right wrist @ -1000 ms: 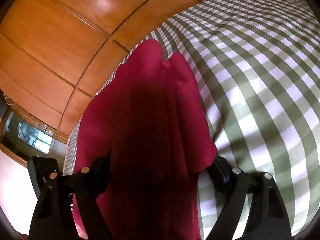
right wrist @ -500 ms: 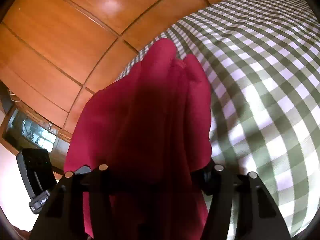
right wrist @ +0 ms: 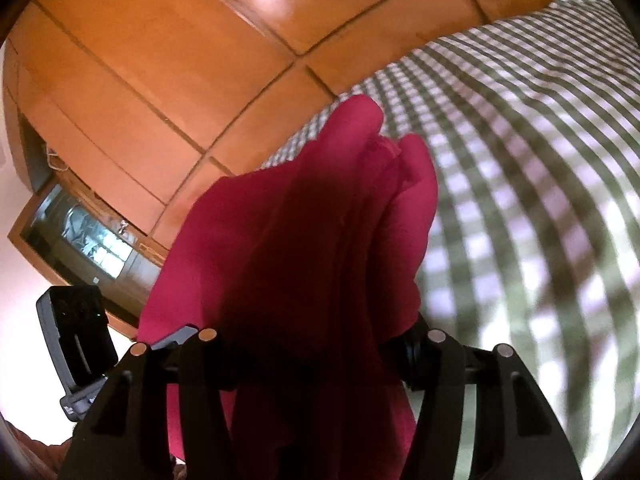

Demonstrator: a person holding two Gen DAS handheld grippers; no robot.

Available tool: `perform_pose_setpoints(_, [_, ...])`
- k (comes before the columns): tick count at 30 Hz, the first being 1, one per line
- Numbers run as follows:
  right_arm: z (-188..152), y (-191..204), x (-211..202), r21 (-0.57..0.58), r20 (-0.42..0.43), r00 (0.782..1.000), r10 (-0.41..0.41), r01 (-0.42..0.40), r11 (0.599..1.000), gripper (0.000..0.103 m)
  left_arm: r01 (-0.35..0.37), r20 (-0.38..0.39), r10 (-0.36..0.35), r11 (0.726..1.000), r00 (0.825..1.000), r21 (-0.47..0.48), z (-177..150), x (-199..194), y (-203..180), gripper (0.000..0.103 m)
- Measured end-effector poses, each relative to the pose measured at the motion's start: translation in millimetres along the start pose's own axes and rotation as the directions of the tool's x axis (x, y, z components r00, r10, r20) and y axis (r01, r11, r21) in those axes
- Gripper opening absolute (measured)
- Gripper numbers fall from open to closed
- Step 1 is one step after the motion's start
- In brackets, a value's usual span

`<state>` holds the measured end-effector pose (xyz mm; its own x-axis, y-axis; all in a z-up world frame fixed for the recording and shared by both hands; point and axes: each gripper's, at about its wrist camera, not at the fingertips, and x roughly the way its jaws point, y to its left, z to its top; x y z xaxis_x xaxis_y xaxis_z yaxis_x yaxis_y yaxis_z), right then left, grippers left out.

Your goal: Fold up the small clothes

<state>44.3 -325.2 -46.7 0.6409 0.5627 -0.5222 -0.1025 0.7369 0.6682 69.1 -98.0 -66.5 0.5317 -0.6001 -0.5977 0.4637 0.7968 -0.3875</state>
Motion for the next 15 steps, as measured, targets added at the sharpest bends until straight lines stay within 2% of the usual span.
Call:
perform_pose_setpoints(4, [12,16,17,-0.063,0.009,1.0,0.012,-0.012,0.998,0.055,-0.033,0.033,0.033,0.999,0.999,0.006,11,-5,13,0.054])
perform_pose_setpoints(15, [60,38,77,-0.14,0.036,0.997,0.071,-0.065,0.988,0.055,-0.12,0.131,0.115,0.992,0.985,0.038,57,-2,47,0.054])
